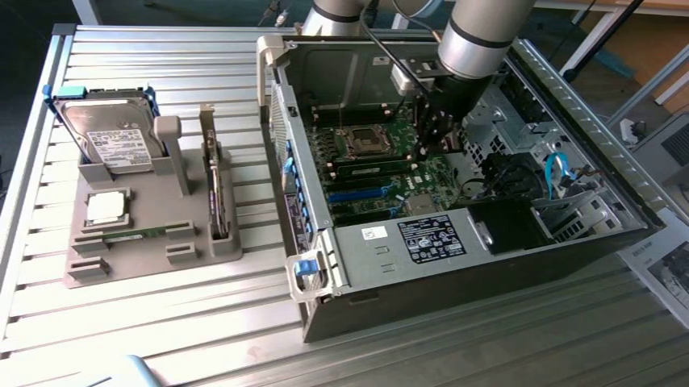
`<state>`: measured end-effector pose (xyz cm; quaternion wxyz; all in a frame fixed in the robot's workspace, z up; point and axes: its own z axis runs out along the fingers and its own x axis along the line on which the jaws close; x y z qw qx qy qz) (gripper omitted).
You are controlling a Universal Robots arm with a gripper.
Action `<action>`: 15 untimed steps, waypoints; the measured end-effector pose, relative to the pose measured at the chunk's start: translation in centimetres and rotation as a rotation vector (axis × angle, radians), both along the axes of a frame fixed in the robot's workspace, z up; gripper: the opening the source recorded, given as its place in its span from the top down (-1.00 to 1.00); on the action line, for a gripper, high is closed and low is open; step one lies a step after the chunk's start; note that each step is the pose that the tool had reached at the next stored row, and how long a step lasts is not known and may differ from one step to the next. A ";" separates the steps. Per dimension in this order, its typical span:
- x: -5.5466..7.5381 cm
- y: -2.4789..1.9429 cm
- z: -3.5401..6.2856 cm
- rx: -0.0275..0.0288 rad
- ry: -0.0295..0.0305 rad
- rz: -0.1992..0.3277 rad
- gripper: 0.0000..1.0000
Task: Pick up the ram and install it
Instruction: 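Press down the ram until it locks into place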
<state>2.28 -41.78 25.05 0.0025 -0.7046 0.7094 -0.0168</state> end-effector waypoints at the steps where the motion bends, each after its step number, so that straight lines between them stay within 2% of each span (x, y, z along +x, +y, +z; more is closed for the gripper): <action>1: 0.0 0.00 0.00 0.0000 0.0000 0.000 0.79; 6: 0.0 0.14 -0.33 0.0024 0.0000 -0.001 0.79; 11: 0.2 0.45 -0.92 0.0104 -0.0001 -0.002 0.79; 15: 0.2 0.65 -1.00 0.0104 -0.0001 -0.002 0.79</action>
